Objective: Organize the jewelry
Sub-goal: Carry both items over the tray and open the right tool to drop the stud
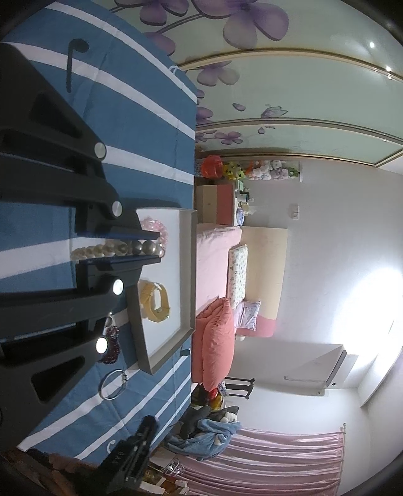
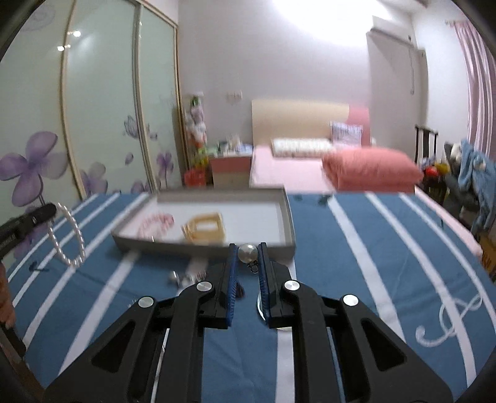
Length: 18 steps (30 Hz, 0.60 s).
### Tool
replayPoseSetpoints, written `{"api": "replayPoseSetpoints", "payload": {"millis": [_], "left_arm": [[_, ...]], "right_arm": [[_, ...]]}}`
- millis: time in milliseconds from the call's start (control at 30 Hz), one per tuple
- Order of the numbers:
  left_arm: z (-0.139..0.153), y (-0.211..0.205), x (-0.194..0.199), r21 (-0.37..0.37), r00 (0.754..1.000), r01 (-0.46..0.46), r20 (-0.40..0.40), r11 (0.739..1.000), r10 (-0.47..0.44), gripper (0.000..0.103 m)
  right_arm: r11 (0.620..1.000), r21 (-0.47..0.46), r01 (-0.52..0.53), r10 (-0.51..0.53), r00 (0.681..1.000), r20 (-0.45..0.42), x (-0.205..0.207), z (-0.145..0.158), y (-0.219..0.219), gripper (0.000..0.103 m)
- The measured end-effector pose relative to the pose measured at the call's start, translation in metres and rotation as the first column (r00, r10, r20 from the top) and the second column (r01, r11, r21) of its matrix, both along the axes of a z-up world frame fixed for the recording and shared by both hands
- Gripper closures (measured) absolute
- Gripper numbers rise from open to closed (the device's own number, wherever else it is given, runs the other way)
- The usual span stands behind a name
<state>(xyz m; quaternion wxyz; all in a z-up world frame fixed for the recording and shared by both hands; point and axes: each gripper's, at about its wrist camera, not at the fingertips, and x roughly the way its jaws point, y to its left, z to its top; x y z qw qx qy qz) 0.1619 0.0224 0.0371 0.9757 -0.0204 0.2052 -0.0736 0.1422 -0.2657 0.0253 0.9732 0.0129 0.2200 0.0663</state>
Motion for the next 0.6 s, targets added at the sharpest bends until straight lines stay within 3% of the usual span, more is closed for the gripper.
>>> {"api": "replayPoseSetpoints", "payload": {"millis": [367,600], "left_arm": [[0.012,-0.015,0.018,0.024,0.999,-0.011,0.045,1.000,0.010,0.093],[0.015,-0.025,0.032,0.044,0.998,-0.026,0.057,0.999,0.023,0.093]], "right_arm": [[0.999,0.000,-0.036,0.035,0.992,0.118,0.015,0.018,0.020,0.089],[0.999,0.011,-0.044,0.042,0.988,0.149,0.024,0.021,0.027,0.089]]}}
